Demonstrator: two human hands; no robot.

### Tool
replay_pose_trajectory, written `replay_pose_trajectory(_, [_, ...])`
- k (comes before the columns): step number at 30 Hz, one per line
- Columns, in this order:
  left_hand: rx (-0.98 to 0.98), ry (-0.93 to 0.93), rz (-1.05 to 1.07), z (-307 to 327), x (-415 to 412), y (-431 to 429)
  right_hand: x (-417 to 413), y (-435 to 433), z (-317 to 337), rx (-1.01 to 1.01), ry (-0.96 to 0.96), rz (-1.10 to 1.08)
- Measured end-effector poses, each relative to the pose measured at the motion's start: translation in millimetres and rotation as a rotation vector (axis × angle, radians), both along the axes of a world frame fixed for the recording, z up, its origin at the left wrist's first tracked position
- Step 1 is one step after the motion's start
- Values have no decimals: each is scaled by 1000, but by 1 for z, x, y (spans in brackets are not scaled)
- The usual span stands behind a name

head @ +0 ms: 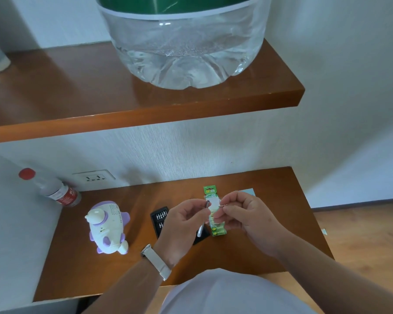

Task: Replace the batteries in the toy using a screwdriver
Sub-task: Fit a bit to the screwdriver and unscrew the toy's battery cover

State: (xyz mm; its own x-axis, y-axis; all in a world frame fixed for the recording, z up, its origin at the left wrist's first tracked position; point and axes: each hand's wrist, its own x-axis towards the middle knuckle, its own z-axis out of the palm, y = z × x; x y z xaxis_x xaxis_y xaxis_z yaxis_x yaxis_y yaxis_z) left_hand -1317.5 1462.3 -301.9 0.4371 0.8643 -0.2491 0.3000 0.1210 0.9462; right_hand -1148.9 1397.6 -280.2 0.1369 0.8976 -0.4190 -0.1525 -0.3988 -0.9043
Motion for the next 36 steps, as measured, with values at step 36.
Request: replay_pose_trajectory(36, [80, 146, -166, 19, 0, -5, 14, -1, 18, 158, -791, 406])
